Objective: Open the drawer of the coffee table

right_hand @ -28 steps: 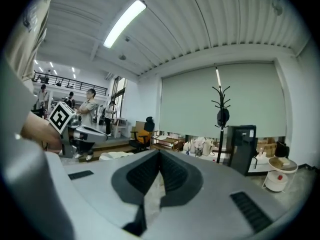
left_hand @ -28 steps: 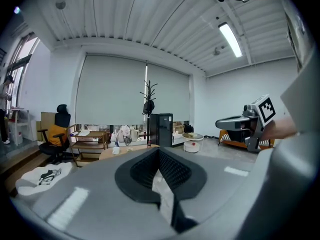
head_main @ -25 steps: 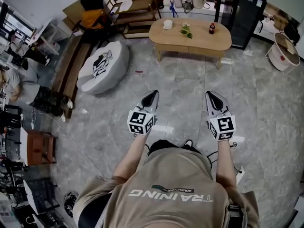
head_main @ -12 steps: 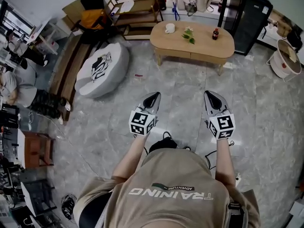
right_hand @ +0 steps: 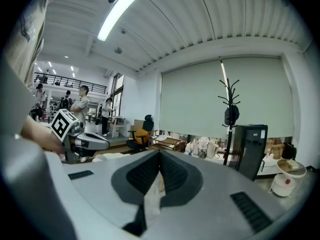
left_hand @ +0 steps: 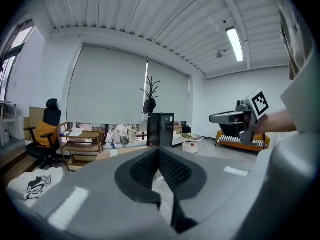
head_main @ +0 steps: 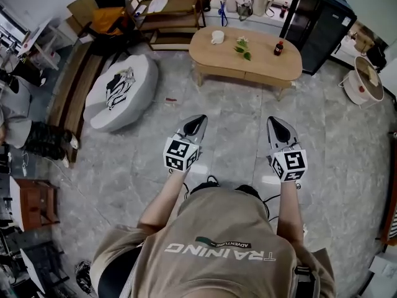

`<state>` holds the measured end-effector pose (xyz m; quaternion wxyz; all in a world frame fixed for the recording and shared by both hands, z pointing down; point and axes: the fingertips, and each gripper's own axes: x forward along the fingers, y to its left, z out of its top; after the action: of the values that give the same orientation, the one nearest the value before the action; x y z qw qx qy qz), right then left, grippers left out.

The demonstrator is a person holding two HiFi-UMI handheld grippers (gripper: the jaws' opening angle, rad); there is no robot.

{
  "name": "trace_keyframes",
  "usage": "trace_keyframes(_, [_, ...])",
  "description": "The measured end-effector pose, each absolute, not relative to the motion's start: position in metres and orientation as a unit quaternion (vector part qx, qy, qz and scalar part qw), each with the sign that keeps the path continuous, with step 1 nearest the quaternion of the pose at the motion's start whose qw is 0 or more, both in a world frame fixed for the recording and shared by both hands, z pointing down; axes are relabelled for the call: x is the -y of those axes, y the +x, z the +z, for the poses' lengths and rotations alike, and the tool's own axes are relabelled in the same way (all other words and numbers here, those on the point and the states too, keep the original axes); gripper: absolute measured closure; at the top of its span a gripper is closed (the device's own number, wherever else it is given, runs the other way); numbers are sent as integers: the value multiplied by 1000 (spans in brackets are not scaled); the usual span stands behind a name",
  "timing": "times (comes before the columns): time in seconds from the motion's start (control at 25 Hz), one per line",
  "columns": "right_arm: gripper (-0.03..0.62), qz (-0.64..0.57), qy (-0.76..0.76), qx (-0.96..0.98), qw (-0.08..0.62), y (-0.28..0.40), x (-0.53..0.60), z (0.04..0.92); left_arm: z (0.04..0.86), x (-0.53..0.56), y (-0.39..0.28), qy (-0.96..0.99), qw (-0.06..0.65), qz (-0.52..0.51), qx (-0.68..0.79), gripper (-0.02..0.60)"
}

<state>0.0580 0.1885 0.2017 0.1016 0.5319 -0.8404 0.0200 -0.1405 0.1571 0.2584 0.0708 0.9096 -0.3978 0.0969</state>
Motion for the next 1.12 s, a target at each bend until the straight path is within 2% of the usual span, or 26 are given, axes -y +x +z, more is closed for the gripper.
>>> trace_keyframes(0.52, [589, 11, 522, 845, 112, 49, -136, 202, 271, -122, -147, 909, 75, 112, 395, 575])
trace_keyframes(1.12, [589, 10, 481, 871, 97, 113, -24, 210, 254, -37, -72, 896, 75, 100, 426, 575])
